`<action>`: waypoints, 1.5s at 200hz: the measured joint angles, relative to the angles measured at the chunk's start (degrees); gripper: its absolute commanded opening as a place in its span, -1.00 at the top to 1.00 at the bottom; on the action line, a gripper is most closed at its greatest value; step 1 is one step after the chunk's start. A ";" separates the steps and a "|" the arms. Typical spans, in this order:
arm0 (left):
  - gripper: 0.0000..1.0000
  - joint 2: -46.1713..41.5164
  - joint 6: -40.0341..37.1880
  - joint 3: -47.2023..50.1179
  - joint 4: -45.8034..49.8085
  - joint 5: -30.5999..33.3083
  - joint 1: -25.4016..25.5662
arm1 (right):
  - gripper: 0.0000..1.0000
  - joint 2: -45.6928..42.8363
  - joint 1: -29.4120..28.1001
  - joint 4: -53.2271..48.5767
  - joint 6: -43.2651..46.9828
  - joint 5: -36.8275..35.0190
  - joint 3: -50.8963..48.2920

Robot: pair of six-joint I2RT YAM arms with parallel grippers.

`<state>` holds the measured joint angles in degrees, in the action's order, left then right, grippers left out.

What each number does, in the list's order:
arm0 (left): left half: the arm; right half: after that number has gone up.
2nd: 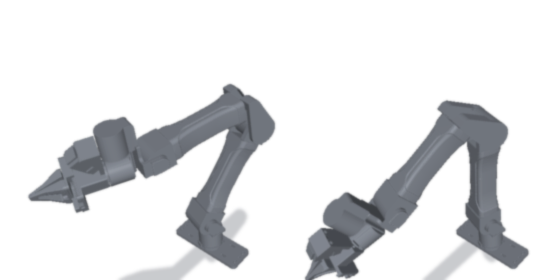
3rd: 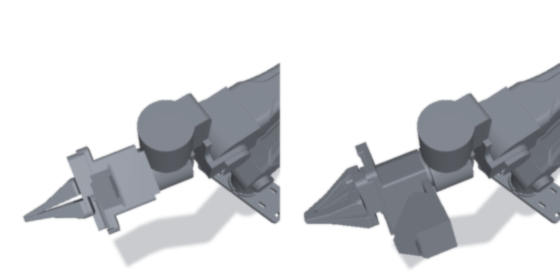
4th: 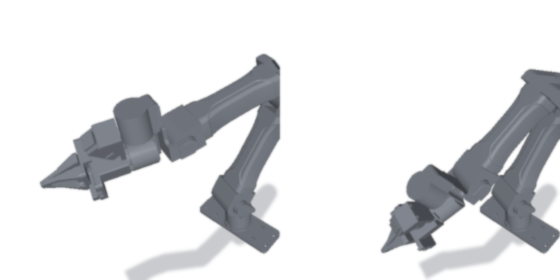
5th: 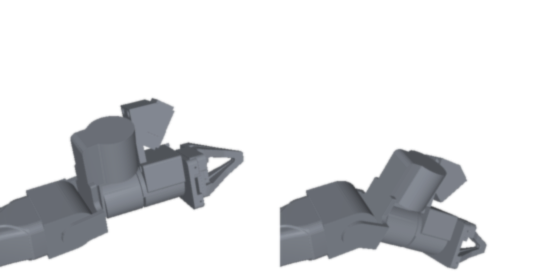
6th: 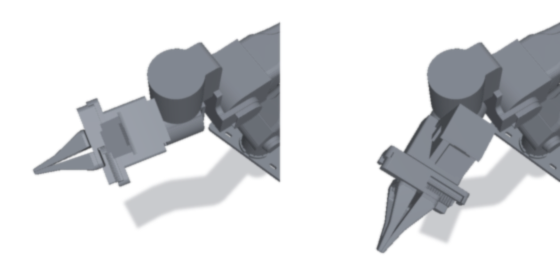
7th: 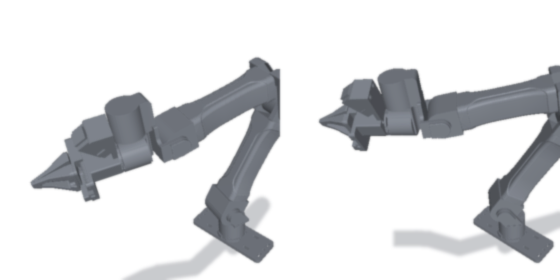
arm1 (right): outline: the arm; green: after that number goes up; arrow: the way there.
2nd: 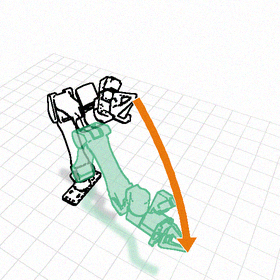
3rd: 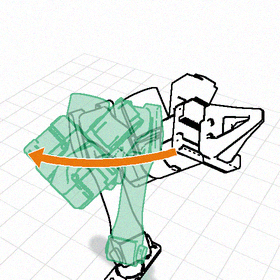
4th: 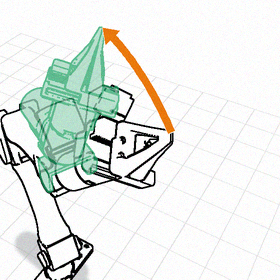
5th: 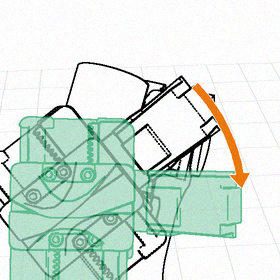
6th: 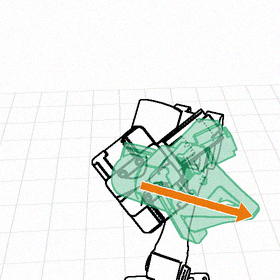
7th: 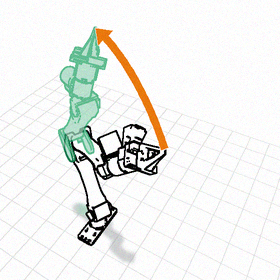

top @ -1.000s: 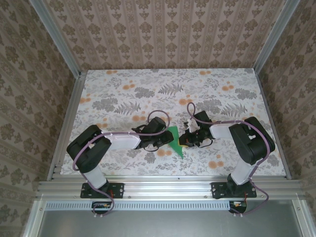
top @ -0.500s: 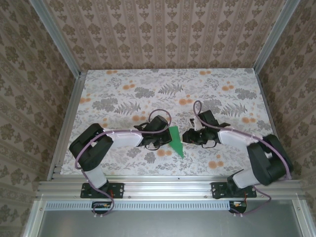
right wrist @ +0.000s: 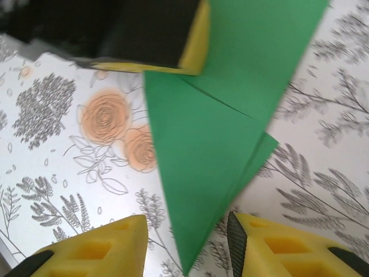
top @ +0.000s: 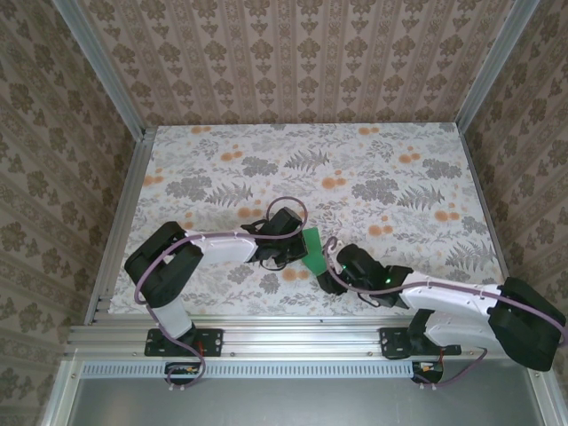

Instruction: Fold a paper plane with a square sheet of paper (pick it up from the middle)

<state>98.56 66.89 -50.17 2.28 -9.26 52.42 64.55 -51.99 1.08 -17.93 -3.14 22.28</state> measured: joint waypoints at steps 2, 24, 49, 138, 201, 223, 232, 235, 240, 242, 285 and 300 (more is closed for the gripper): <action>1.00 0.00 0.02 0.00 0.02 0.00 0.00 | 0.14 0.39 -0.57 0.11 0.46 -0.31 0.20; 1.00 0.00 0.02 0.00 0.15 0.00 0.00 | 0.13 4.20 -4.96 0.94 4.70 -4.11 2.56; 1.00 0.00 0.02 -0.02 0.15 0.00 0.00 | 0.13 7.98 -7.74 1.84 8.59 -7.98 4.76; 1.00 0.00 0.28 -0.02 0.07 -0.59 0.00 | 0.27 15.56 -9.03 4.55 16.92 -16.00 6.75; 1.00 0.00 0.44 -0.02 0.04 -0.63 -0.11 | 0.56 20.90 -9.05 6.32 19.32 -18.14 9.81; 1.00 0.00 0.44 -0.02 0.04 -0.66 -0.11 | 0.68 20.92 -9.05 6.47 19.50 -18.84 9.81; 1.00 0.00 0.44 -0.02 0.04 -0.66 -0.11 | 0.73 20.92 -9.05 6.47 19.41 -19.21 9.81; 1.00 0.00 0.44 -0.02 0.04 -0.66 -0.11 | 0.74 20.92 -9.05 6.47 19.41 -19.26 9.81; 1.00 0.00 0.44 -0.02 0.04 -0.66 -0.11 | 0.76 20.92 -9.05 6.47 19.28 -19.45 9.81; 1.00 0.00 0.44 -0.02 0.04 -0.66 -0.11 | 0.77 20.92 -9.05 6.47 19.28 -19.47 9.81; 1.00 0.00 0.44 -0.02 -0.02 -0.63 -0.11 | 1.00 20.90 -9.20 7.61 18.32 -20.35 9.07; 1.00 0.00 0.44 -0.02 -0.09 -0.61 -0.11 | 1.00 20.90 -9.20 7.87 17.81 -20.50 8.94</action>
<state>98.56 67.33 -50.19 2.20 -9.87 52.31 85.45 -61.19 8.95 -0.12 -23.64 31.22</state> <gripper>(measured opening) 0.055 0.047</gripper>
